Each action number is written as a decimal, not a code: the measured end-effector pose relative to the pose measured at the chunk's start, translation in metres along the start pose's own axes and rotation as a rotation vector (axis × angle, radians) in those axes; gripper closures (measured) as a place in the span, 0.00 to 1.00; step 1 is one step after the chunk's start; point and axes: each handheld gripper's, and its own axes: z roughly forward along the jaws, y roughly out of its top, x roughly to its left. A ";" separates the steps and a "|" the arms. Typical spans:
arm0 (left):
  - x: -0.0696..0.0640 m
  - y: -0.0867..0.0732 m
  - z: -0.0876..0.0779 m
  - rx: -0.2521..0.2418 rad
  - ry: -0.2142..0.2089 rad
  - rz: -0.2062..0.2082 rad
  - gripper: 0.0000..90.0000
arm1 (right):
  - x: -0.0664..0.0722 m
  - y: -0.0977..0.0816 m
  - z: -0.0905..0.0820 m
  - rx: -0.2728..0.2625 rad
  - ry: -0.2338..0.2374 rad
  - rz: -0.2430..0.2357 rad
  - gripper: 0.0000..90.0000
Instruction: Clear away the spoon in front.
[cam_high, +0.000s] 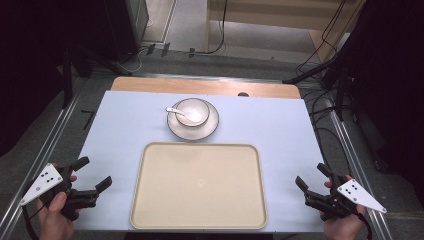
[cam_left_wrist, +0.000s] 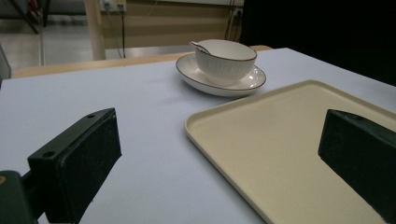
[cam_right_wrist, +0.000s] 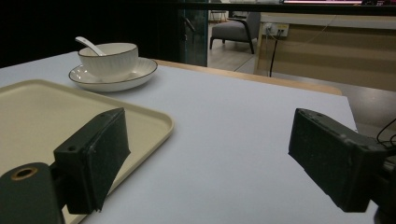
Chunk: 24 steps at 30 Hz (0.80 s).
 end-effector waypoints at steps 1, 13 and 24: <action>-0.001 0.001 0.001 -0.007 -0.004 -0.004 0.00 | 0.000 0.000 0.000 0.003 0.000 -0.001 0.14; -0.008 0.010 0.012 -0.012 -0.011 0.017 0.00 | 0.001 0.011 -0.008 -0.043 0.001 0.022 0.14; -0.010 0.027 0.018 -0.015 -0.027 0.023 0.00 | 0.001 0.018 0.003 0.000 0.038 0.004 0.14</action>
